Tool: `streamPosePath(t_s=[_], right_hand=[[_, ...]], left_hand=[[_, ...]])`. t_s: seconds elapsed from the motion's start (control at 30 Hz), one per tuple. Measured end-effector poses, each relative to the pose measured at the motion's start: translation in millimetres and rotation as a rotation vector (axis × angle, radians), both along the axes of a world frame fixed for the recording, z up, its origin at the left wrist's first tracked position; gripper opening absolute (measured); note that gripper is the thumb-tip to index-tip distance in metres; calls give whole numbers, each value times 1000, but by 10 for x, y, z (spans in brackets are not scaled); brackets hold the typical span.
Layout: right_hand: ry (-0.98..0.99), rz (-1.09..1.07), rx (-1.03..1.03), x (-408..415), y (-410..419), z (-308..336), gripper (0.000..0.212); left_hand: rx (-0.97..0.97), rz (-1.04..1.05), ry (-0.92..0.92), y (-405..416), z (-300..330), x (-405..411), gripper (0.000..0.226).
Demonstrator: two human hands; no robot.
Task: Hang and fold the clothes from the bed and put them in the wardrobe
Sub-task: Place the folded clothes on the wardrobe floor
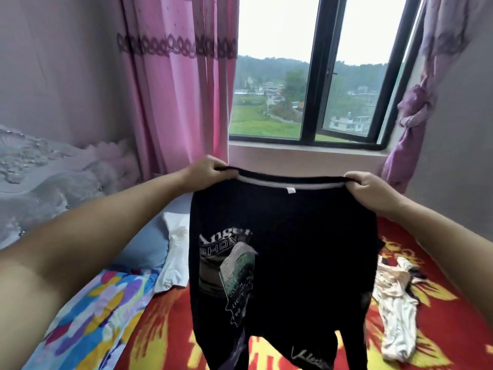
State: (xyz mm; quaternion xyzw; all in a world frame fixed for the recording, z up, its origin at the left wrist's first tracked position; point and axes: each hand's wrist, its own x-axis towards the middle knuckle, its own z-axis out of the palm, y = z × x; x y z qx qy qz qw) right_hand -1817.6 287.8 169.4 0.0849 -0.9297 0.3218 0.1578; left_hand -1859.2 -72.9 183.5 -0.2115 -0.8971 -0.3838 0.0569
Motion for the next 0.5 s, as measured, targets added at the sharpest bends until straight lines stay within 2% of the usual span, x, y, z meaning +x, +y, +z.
streamPosePath(t_s=[0.1,0.2,0.3,0.37,0.43,0.5], right_hand=[[-5,27,-103,76,2,69,23],[-200,162,-113,215,0,290,16],[-301,328,-186,398,45,546,38],[-421,441,-229,481,94,668,50],[-516,427,-89,496,83,682,54],[-459,301,141,457,18,602,38]], left_hand=[[164,-121,-241,-42,-18,66,52],[195,-227,-435,-130,82,119,60],[245,-312,-577,-319,198,122,69],[273,-339,-641,-444,255,125,61],[297,-303,-644,-477,283,143,43],[329,-218,-563,-421,268,164,33]])
